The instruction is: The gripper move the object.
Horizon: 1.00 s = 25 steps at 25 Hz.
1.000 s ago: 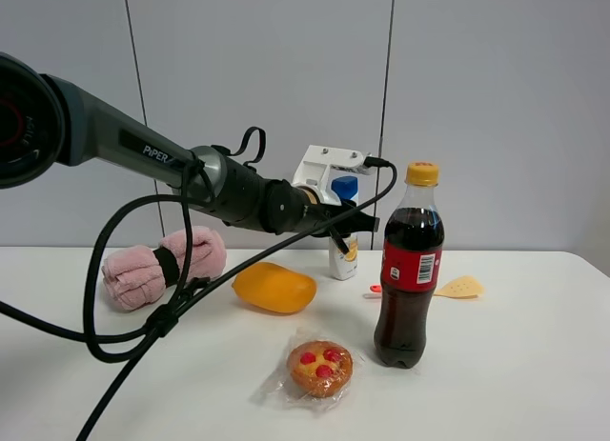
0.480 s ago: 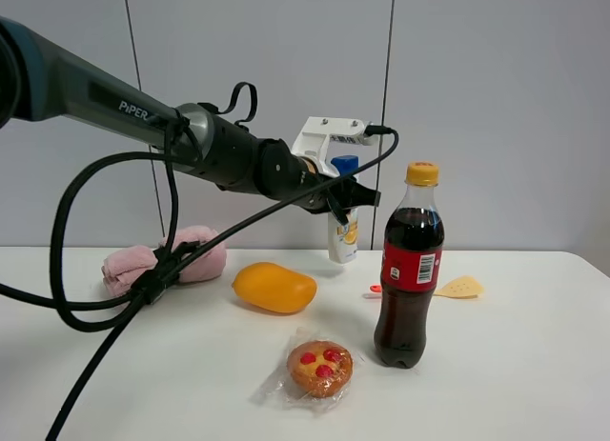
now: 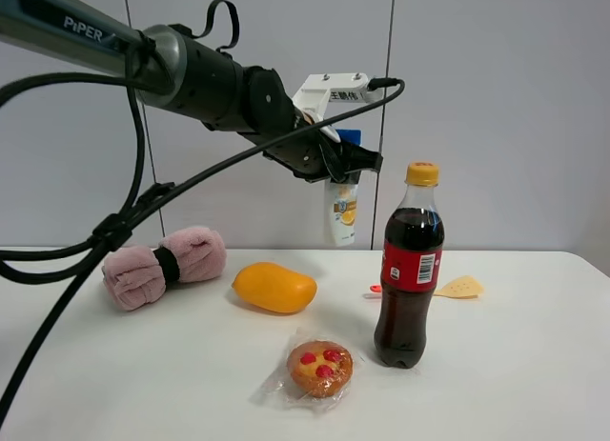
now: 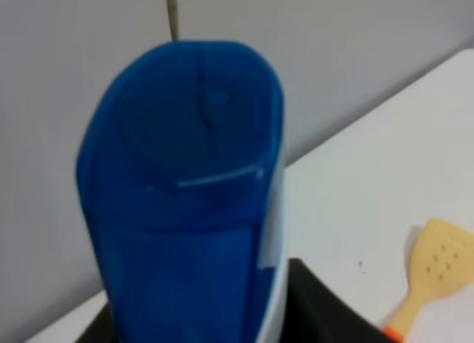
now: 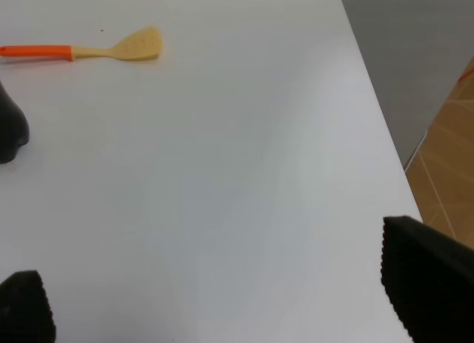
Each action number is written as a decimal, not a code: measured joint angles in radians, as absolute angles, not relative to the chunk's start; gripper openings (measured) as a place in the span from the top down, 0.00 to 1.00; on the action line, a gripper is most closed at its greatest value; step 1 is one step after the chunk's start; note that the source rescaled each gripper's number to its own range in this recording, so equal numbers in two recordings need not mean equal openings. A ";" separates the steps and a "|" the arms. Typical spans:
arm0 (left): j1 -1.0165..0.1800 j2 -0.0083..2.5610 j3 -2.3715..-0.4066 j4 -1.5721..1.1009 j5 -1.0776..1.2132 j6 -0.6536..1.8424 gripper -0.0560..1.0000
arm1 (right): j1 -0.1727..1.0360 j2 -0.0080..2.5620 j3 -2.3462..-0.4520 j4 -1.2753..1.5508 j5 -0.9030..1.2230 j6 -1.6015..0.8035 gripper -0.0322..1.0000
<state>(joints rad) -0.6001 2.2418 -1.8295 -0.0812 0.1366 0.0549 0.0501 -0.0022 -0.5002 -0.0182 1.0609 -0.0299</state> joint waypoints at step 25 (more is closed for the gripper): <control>-0.505 1.703 -1.089 -0.078 -0.098 0.048 0.92 | 0.050 -0.002 -0.500 -0.018 1.061 -0.030 0.00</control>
<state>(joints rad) -0.5054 1.7029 -1.0887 -0.0782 -0.0980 0.0481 0.0501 -0.0022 -0.5002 -0.0182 1.0609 -0.0299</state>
